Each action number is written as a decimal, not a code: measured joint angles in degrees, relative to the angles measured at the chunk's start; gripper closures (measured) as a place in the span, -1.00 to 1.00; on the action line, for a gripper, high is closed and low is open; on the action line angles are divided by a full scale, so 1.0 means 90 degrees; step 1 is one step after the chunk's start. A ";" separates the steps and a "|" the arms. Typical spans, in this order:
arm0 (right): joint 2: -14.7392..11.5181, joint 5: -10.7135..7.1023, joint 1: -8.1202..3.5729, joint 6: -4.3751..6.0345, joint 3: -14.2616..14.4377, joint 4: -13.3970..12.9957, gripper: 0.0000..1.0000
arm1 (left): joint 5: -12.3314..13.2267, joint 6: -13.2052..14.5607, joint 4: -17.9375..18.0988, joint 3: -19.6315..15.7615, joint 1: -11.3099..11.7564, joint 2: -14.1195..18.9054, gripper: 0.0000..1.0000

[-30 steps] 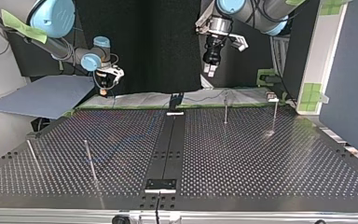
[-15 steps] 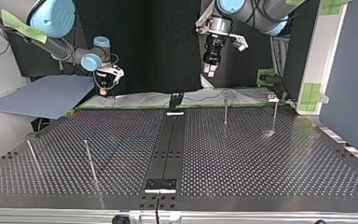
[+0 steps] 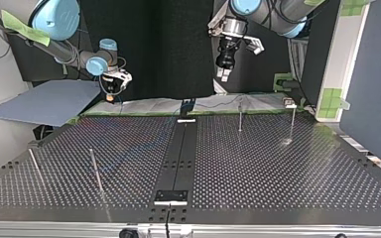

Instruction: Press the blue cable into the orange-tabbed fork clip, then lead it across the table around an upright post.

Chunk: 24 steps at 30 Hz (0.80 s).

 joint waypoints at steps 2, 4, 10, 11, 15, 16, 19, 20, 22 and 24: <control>0.0000 -0.0001 0.0000 0.0000 0.0000 0.0000 1.00 | 0.0000 0.0000 0.0000 0.0000 0.0000 0.0000 -0.96; 0.0000 -0.0001 0.0000 0.0000 0.0000 0.0000 1.00 | 0.0000 0.0000 0.0000 0.0000 0.0000 0.0000 -0.96; 0.0000 0.0000 0.0000 0.0000 0.0000 0.0000 1.00 | 0.0000 0.0000 0.0000 0.0000 0.0000 0.0000 -0.96; 0.0000 -0.0001 0.0000 0.0000 0.0000 0.0000 1.00 | 0.0000 0.0000 0.0000 0.0000 0.0000 0.0000 -0.96; 0.0000 -0.0001 0.0000 0.0000 0.0000 0.0000 1.00 | 0.0000 0.0000 0.0000 0.0000 0.0000 0.0000 -0.96; 0.0000 -0.0001 0.0000 0.0000 0.0000 0.0000 1.00 | 0.0000 0.0000 0.0000 0.0000 0.0000 0.0000 -0.96; 0.0000 0.0000 0.0000 0.0000 0.0000 0.0000 1.00 | 0.0000 0.0000 0.0000 0.0000 0.0000 0.0000 -0.96; 0.0000 0.0000 0.0000 0.0000 0.0000 0.0000 1.00 | 0.0000 0.0000 0.0000 0.0000 0.0000 0.0000 -0.96; 0.0000 0.0000 0.0000 0.0000 0.0000 0.0000 1.00 | 0.0000 0.0000 0.0000 0.0000 0.0000 0.0000 -0.96; 0.0000 0.0000 0.0000 0.0000 0.0000 0.0000 1.00 | 0.0000 0.0000 0.0000 0.0000 0.0000 0.0000 -0.96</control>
